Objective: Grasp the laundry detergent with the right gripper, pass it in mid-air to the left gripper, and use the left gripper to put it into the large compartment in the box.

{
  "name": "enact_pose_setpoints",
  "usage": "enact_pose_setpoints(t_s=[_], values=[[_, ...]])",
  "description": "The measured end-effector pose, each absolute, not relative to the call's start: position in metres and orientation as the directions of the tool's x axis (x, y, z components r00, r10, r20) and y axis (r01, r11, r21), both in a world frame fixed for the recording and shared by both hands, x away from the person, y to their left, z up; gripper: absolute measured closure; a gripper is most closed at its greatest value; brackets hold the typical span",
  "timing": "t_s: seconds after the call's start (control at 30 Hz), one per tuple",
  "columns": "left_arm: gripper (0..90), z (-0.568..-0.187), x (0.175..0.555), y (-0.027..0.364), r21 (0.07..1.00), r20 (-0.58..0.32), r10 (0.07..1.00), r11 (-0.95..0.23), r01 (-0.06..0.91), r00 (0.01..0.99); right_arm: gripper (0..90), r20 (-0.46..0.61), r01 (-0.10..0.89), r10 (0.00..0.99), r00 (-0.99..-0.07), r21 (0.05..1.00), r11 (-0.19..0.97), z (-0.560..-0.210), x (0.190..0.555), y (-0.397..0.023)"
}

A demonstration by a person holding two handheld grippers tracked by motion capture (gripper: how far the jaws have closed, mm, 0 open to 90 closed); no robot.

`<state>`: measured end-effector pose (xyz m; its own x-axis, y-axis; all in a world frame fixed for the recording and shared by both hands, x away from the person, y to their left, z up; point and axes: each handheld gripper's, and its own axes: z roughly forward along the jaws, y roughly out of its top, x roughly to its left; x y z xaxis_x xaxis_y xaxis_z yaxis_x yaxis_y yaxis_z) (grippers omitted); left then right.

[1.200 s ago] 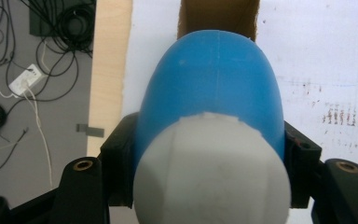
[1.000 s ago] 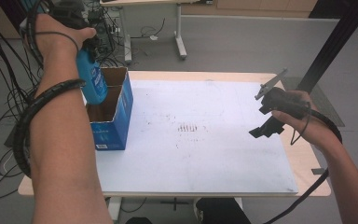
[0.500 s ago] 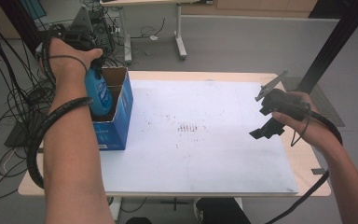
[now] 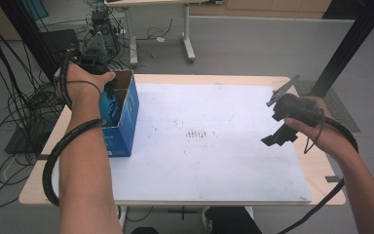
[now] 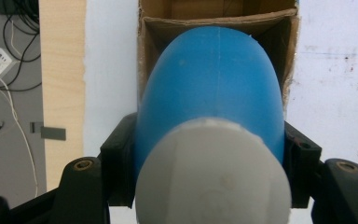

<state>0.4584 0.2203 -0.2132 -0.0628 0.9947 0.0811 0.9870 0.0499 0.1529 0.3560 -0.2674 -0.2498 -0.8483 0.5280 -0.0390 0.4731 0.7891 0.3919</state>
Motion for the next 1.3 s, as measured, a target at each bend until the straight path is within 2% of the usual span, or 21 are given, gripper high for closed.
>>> enact_pose_setpoints(t_s=[0.5,0.93,1.3], values=[[37.2,-0.251,0.458,0.220,0.134,0.089,0.995,0.026,0.991,-0.038,4.7,-0.039,0.475,0.526,-0.850,0.377,0.795,-0.255,0.360,-0.264],[37.1,-0.268,0.456,0.219,0.118,0.109,0.994,-0.006,0.993,-0.006,4.8,-0.043,0.472,0.522,-0.852,0.371,0.800,-0.256,0.361,-0.260],[36.9,-0.274,0.452,0.221,0.124,0.097,0.995,0.006,0.992,-0.018,4.8,-0.050,0.470,0.524,-0.850,0.376,0.798,-0.255,0.359,-0.259]])
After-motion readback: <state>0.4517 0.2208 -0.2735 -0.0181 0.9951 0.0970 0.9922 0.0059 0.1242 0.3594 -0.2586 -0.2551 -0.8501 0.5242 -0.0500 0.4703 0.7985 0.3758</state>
